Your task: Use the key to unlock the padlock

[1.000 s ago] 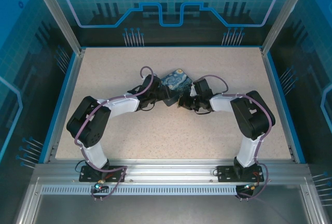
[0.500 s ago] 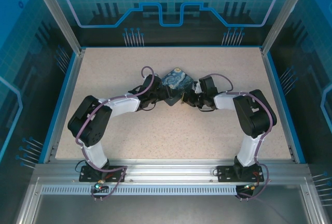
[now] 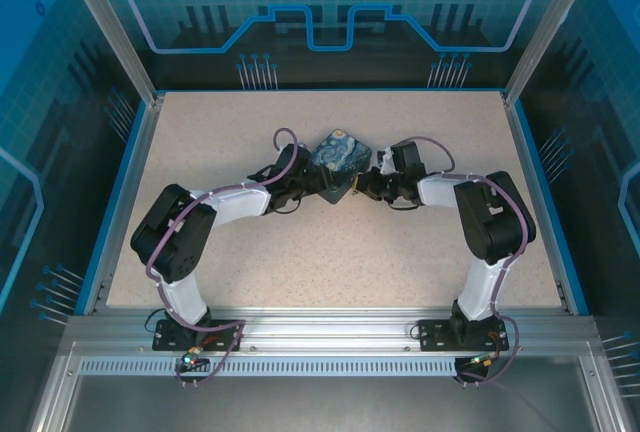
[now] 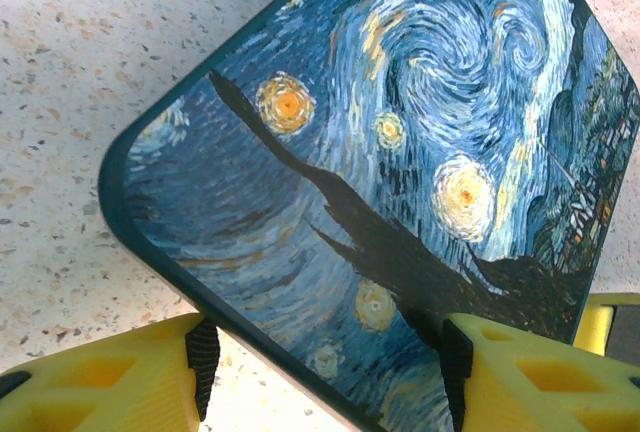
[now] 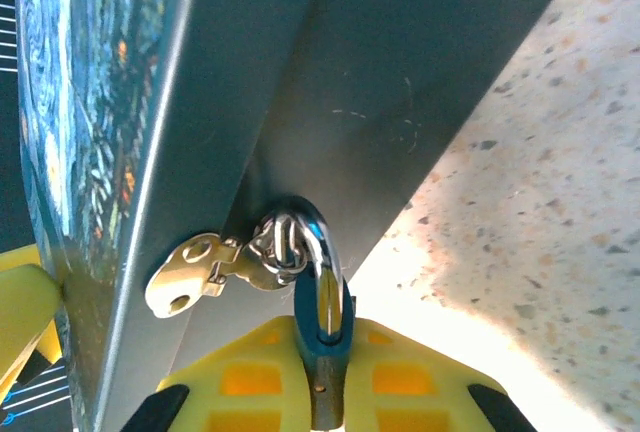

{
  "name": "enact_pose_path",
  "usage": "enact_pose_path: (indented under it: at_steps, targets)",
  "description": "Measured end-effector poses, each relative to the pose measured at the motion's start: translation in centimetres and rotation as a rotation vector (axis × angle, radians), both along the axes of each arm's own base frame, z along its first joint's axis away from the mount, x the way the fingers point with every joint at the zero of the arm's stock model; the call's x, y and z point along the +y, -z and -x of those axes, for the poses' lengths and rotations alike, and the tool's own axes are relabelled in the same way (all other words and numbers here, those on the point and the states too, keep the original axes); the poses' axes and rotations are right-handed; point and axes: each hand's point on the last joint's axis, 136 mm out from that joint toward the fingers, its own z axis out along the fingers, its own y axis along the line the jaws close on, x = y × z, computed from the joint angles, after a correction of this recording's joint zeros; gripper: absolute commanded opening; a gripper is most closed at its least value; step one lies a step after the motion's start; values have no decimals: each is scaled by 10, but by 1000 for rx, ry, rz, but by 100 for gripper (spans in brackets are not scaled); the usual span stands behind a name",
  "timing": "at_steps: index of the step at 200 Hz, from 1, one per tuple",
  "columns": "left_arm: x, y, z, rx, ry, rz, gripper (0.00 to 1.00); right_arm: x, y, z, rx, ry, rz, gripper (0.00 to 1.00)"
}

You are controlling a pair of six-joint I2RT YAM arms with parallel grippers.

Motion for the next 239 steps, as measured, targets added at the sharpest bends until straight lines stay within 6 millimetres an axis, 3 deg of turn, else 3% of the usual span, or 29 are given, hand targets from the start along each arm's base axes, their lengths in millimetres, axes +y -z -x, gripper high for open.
enact_pose_path:
  at_steps: [161, 239]
  targets:
    - [-8, 0, 1, 10, 24, 12, 61, -22, 3, 2, -15, -104, 150, 0]
    - [-8, 0, 0, 11, 22, 12, 61, -5, -3, -11, -9, -60, -56, 0]
